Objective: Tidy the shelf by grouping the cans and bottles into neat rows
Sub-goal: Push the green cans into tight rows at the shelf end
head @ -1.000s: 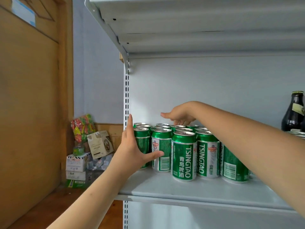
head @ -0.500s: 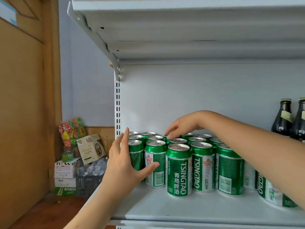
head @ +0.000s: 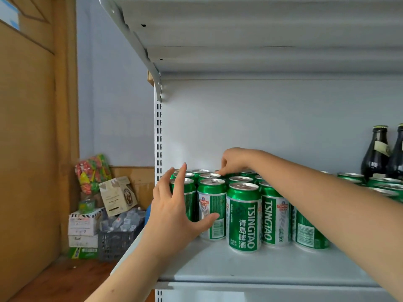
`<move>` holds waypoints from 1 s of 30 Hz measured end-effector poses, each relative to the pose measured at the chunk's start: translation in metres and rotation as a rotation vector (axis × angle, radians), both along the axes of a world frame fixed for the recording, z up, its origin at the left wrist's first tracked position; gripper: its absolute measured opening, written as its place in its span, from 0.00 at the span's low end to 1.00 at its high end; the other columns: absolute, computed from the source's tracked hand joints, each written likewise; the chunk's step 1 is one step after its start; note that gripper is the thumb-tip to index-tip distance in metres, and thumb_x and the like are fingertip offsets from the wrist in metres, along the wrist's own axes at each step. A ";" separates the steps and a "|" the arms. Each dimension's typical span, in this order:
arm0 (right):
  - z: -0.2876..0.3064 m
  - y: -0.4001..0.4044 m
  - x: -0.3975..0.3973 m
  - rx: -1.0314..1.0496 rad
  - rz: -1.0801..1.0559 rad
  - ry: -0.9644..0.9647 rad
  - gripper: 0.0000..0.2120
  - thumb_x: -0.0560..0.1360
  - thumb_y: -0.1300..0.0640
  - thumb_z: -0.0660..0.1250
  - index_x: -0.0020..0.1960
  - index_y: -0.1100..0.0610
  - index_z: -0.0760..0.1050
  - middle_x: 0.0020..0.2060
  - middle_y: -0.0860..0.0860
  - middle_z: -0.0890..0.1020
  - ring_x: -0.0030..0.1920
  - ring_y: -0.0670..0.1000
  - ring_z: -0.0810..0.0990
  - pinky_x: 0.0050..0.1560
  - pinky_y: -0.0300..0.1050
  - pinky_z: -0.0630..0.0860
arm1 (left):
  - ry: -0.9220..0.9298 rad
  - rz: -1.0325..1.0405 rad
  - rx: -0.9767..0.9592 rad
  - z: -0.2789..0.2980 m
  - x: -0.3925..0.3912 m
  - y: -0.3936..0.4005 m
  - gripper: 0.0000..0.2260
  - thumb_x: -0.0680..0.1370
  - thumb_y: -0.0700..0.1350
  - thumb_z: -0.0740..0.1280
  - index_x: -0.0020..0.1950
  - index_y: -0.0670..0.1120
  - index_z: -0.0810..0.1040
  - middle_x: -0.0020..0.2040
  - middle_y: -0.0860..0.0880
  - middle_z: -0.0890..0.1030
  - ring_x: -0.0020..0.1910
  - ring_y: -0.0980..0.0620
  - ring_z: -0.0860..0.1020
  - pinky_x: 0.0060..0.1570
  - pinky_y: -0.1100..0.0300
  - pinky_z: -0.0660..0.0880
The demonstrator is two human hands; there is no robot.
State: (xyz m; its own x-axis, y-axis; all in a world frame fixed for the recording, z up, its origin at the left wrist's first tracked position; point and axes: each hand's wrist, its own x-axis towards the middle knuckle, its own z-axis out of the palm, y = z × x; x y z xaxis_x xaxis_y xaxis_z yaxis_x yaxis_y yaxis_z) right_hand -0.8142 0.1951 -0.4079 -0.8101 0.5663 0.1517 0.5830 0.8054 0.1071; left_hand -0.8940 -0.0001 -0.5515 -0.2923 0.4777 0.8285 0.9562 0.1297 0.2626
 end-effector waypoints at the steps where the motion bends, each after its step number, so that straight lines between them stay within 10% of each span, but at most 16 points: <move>1: 0.001 -0.004 0.005 0.024 -0.001 -0.024 0.27 0.76 0.38 0.64 0.61 0.60 0.79 0.58 0.54 0.81 0.55 0.54 0.80 0.60 0.51 0.76 | 0.028 0.034 -0.006 0.001 0.000 -0.001 0.50 0.64 0.76 0.61 0.81 0.54 0.51 0.77 0.46 0.55 0.76 0.43 0.56 0.71 0.43 0.63; 8: 0.027 -0.031 0.087 -0.173 0.071 -0.076 0.21 0.75 0.38 0.66 0.63 0.48 0.78 0.57 0.44 0.80 0.57 0.47 0.78 0.65 0.48 0.72 | 0.311 0.037 0.091 0.019 0.018 -0.008 0.27 0.75 0.69 0.59 0.68 0.55 0.75 0.73 0.53 0.69 0.76 0.48 0.59 0.75 0.41 0.51; 16: 0.006 -0.013 0.075 -0.076 0.208 0.005 0.14 0.75 0.46 0.70 0.57 0.51 0.81 0.49 0.42 0.84 0.50 0.42 0.81 0.58 0.44 0.77 | 0.381 -0.081 -0.013 0.021 0.040 0.026 0.30 0.73 0.72 0.60 0.64 0.53 0.75 0.59 0.56 0.76 0.60 0.51 0.72 0.65 0.53 0.63; 30: 0.005 -0.028 0.151 -0.060 0.061 0.068 0.31 0.73 0.29 0.54 0.66 0.47 0.74 0.64 0.43 0.77 0.62 0.47 0.75 0.69 0.50 0.69 | 0.457 0.073 -0.066 0.018 0.037 0.031 0.28 0.75 0.66 0.59 0.66 0.48 0.76 0.59 0.53 0.79 0.62 0.48 0.75 0.65 0.50 0.66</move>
